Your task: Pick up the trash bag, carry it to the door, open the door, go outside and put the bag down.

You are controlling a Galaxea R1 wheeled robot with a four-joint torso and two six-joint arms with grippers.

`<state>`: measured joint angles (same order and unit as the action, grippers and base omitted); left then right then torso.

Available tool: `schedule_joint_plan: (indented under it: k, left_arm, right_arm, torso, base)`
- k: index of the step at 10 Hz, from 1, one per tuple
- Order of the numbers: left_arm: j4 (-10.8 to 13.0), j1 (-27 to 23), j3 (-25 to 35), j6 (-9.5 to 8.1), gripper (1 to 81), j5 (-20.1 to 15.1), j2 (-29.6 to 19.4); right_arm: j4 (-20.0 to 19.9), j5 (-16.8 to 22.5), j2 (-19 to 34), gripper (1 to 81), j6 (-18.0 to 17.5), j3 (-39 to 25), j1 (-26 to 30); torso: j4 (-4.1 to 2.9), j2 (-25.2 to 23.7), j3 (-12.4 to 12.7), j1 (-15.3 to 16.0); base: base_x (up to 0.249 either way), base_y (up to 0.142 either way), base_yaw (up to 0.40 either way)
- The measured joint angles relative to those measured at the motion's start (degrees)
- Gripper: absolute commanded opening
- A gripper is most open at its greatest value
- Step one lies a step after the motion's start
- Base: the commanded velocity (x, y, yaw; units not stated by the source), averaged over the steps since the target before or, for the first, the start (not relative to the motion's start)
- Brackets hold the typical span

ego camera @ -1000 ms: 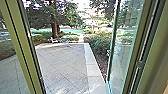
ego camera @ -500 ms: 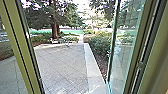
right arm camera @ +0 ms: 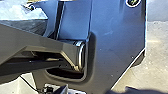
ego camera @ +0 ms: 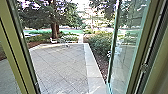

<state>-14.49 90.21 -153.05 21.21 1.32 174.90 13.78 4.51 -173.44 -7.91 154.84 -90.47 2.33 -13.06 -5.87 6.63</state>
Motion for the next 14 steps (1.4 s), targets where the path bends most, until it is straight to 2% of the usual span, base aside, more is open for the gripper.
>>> schedule_joint_plan:
  k: [14]
  left_arm:
    - [0.17, -0.11, -0.04, 0.01, 1.0, -0.05, 0.05]
  right_arm:
    - [0.0, -0.07, -0.2, 81.1, 0.01, 0.15, -0.16]
  torso:
    - [0.02, 0.02, -0.02, 0.05]
  base:
    - [0.109, 0.0, 0.0]
